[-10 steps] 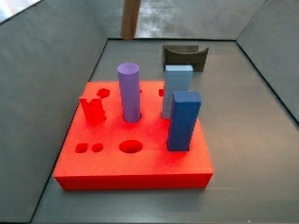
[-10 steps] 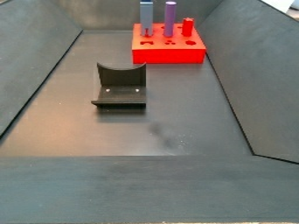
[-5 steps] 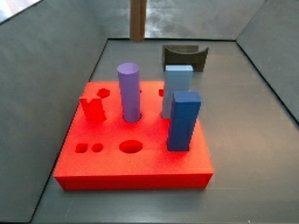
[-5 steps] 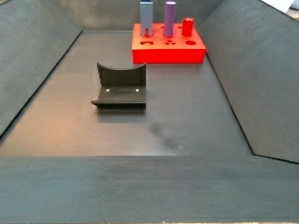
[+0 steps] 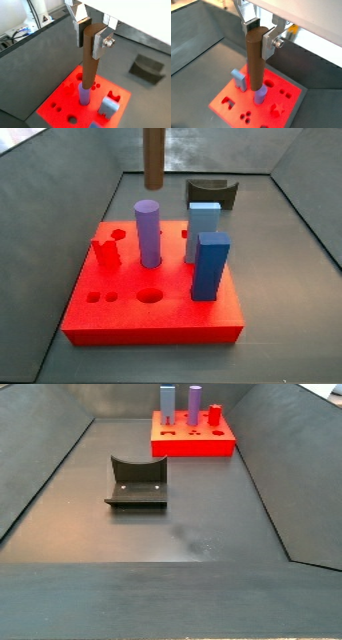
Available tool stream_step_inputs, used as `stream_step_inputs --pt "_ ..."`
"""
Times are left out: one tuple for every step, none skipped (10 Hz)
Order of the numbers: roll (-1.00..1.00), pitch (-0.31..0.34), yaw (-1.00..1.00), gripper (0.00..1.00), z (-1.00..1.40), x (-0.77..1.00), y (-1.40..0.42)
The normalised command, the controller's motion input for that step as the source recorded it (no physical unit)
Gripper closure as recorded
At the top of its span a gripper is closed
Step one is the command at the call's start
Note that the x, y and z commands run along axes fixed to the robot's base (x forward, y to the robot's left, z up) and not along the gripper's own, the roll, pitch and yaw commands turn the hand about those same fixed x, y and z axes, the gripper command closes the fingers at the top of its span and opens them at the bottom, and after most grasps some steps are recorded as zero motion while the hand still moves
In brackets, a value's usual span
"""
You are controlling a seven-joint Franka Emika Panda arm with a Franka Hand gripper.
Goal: Pick up the oval object. Move up. Place the oval object on the fixture. Regrasp the oval object. Move to above the board. Insert the oval object.
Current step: Insert the oval object.
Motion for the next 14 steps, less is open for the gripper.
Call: stream_step_inputs --pt "0.01 0.000 -0.71 1.00 0.00 0.03 -0.55" --pt "0.00 0.000 -0.87 1.00 -0.02 0.03 -0.36" --pt "0.00 0.000 -0.89 1.00 -0.06 0.02 -0.31" --pt "0.00 0.000 -0.89 1.00 -0.17 0.01 -0.32" --pt "0.00 -0.041 -0.89 1.00 -0.30 0.02 -0.29" --pt "0.00 0.000 -0.91 1.00 -0.23 0.00 -0.29" --pt "0.00 0.000 -0.99 1.00 -0.26 0.00 -0.15" --pt "-0.03 0.039 -1.00 1.00 -0.21 0.00 -0.03" --pt "-0.04 0.047 -1.00 1.00 -0.21 0.00 0.00" --pt "-0.04 0.046 -1.00 1.00 -0.21 0.00 0.00" --pt "-0.04 0.041 -1.00 1.00 -0.21 0.00 0.00" --pt "-0.04 0.041 -1.00 1.00 -0.21 0.00 0.00" --pt "-0.04 0.043 -1.00 1.00 -0.21 0.00 0.00" --pt "-0.04 0.043 -1.00 1.00 -0.22 0.00 0.00"
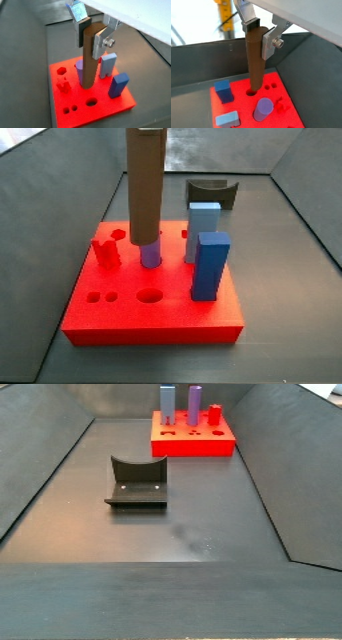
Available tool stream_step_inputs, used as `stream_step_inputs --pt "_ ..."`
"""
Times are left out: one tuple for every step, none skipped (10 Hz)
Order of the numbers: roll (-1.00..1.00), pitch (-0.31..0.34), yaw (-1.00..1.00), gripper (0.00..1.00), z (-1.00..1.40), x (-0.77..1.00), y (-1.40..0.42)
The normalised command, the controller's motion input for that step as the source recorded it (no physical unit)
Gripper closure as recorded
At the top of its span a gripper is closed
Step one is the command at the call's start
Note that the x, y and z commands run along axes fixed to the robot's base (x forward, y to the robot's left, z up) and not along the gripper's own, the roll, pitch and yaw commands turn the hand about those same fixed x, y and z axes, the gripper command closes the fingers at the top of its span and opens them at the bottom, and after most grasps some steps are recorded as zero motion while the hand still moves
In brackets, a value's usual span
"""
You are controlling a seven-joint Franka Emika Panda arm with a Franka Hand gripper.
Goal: Pick up the oval object. Move up. Place the oval object on the fixture. Regrasp the oval object. Move to above the board. Insert the oval object.
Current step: Insert the oval object.
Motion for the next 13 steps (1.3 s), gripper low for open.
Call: stream_step_inputs --pt "-0.06 0.030 -1.00 1.00 -0.30 0.00 -0.01" --pt "-0.05 0.000 -1.00 1.00 -0.37 0.00 -0.02" --pt "-0.04 0.000 -1.00 1.00 -0.39 0.00 -0.04" --pt "-0.03 -0.056 -0.91 1.00 -0.43 0.00 -0.18" --pt "-0.02 -0.093 -0.91 1.00 -0.46 0.00 -0.19" --pt "-0.02 -0.117 -0.91 1.00 -0.47 0.00 -0.19" --pt "-0.02 -0.174 -0.82 1.00 -0.53 0.00 -0.25" --pt "-0.08 -0.231 -0.80 1.00 -0.43 0.00 -0.24" --pt "-0.09 -0.231 -0.78 1.00 -0.38 0.00 -0.23" --pt "-0.10 -0.156 -0.63 1.00 -0.25 0.13 -0.16" --pt "-0.04 0.000 -0.25 1.00 -0.01 0.00 0.00" --pt "0.00 0.000 0.00 1.00 0.00 -0.06 0.05" --pt "0.00 0.000 0.00 1.00 -0.01 -0.06 0.11"
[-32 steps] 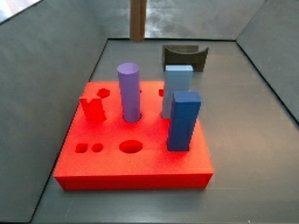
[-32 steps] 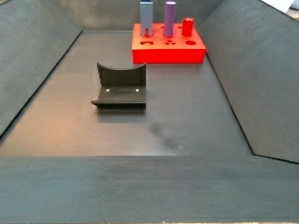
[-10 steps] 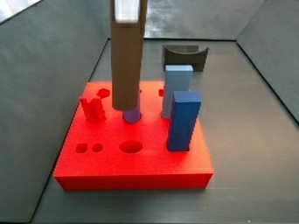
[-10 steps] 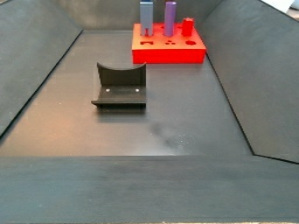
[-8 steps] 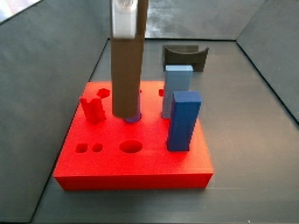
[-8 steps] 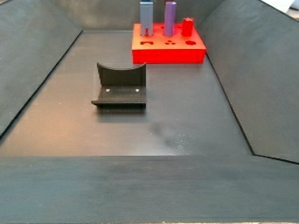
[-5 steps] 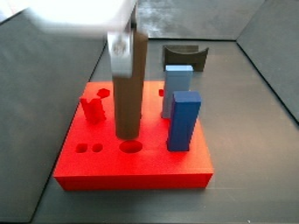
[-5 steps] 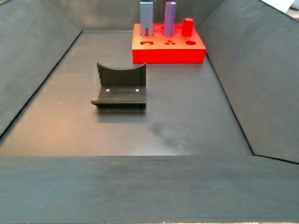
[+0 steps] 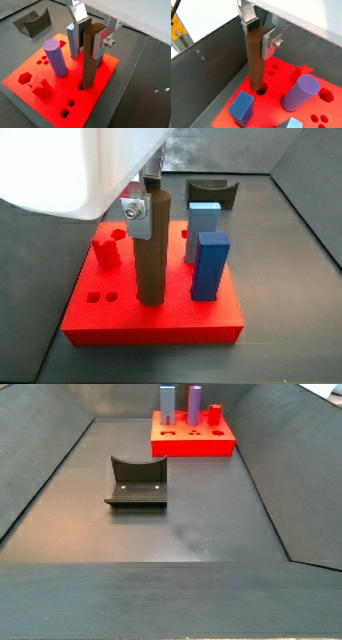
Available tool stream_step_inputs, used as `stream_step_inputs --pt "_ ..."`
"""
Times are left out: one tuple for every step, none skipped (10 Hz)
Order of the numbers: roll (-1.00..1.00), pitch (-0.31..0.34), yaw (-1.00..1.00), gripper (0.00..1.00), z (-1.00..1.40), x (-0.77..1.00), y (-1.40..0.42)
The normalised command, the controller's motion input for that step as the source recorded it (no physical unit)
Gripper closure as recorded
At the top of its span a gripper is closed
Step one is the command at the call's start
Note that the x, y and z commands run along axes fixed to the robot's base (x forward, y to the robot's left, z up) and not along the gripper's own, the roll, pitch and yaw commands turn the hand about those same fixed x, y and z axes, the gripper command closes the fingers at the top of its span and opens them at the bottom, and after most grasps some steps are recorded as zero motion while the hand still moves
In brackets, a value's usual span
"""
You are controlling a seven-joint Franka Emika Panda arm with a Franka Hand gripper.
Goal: Pick up the oval object. Move up. Place the oval object on the fixture. Regrasp the oval object. Move to above the board. Insert the oval object.
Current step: Insert the oval object.
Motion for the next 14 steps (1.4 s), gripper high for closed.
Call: stream_step_inputs --pt "0.00 0.000 0.05 1.00 -0.03 -0.13 0.12" --pt "-0.02 -0.044 0.14 1.00 -0.05 -0.25 0.05" --pt "-0.01 -0.024 0.10 1.00 -0.05 -0.15 0.01" --pt "-0.01 -0.016 0.00 1.00 -0.07 0.00 0.06" --pt "-0.02 -0.057 0.00 1.00 -0.06 0.00 0.06" --pt "-0.06 -0.067 -0.05 1.00 -0.09 0.02 0.09" --pt "-0.09 -0.083 -0.06 1.00 -0.07 0.02 0.11" --pt "-0.14 -0.110 -0.08 1.00 -0.05 0.08 0.12" --pt "-0.14 -0.126 -0.09 1.00 -0.05 0.06 0.10" --pt "-0.18 -0.203 -0.10 1.00 -0.08 0.03 0.03" --pt "-0.22 -0.249 -0.10 1.00 -0.10 0.04 0.04" --pt "-0.19 -0.227 -0.06 1.00 -0.14 0.00 0.01" --pt "-0.15 -0.189 -0.05 1.00 -0.22 0.00 0.02" --pt "-0.07 -0.033 -0.10 1.00 -0.37 0.10 0.01"
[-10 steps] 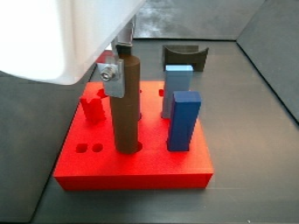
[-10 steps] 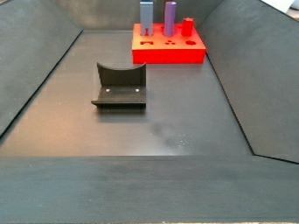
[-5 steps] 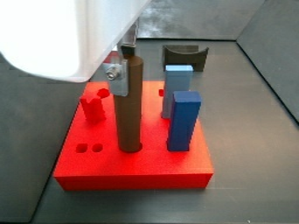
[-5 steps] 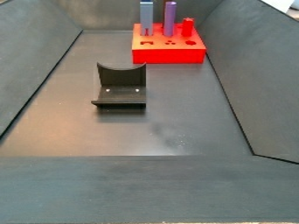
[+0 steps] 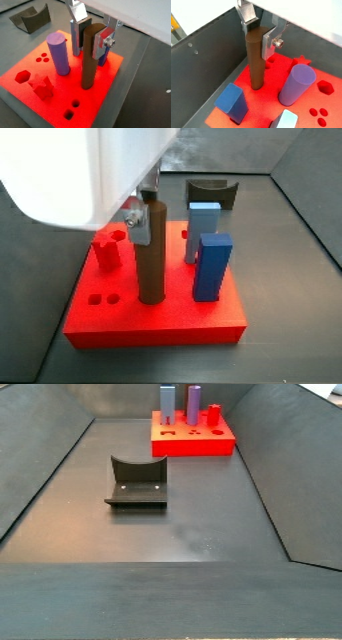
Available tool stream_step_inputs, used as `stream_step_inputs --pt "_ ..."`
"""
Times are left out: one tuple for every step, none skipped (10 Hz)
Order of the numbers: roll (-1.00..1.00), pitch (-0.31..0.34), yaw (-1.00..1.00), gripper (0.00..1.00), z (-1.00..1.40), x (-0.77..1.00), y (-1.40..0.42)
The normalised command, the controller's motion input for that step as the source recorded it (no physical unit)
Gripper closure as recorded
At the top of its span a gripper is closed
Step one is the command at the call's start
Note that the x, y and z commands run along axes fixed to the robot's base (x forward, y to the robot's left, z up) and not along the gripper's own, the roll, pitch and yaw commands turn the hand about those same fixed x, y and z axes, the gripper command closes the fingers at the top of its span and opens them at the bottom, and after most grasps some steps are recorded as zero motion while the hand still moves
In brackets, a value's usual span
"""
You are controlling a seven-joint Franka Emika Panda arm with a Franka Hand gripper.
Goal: Pick up the oval object. Move up. Place the oval object on the fixture. Regrasp the oval object. Move to above the board. Insert the oval object.
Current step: Insert the oval object.
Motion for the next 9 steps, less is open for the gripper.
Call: stream_step_inputs --pt "-0.01 0.116 -0.15 1.00 -0.46 0.27 0.00" --pt "0.02 0.394 -0.15 1.00 -0.41 0.44 0.00" --pt "0.03 0.420 -0.17 1.00 -0.35 0.48 0.00" --pt "0.02 0.414 -0.17 1.00 -0.36 0.49 0.00" --pt "-0.01 0.236 -0.15 1.00 -0.36 0.40 0.07" --pt "-0.01 0.016 0.00 1.00 -0.31 0.05 0.05" --pt "0.00 -0.041 0.00 1.00 -0.27 -0.06 0.00" --pt "0.00 -0.139 0.00 1.00 -0.22 -0.20 0.00" --pt "0.00 -0.086 0.00 1.00 -0.04 0.00 0.00"
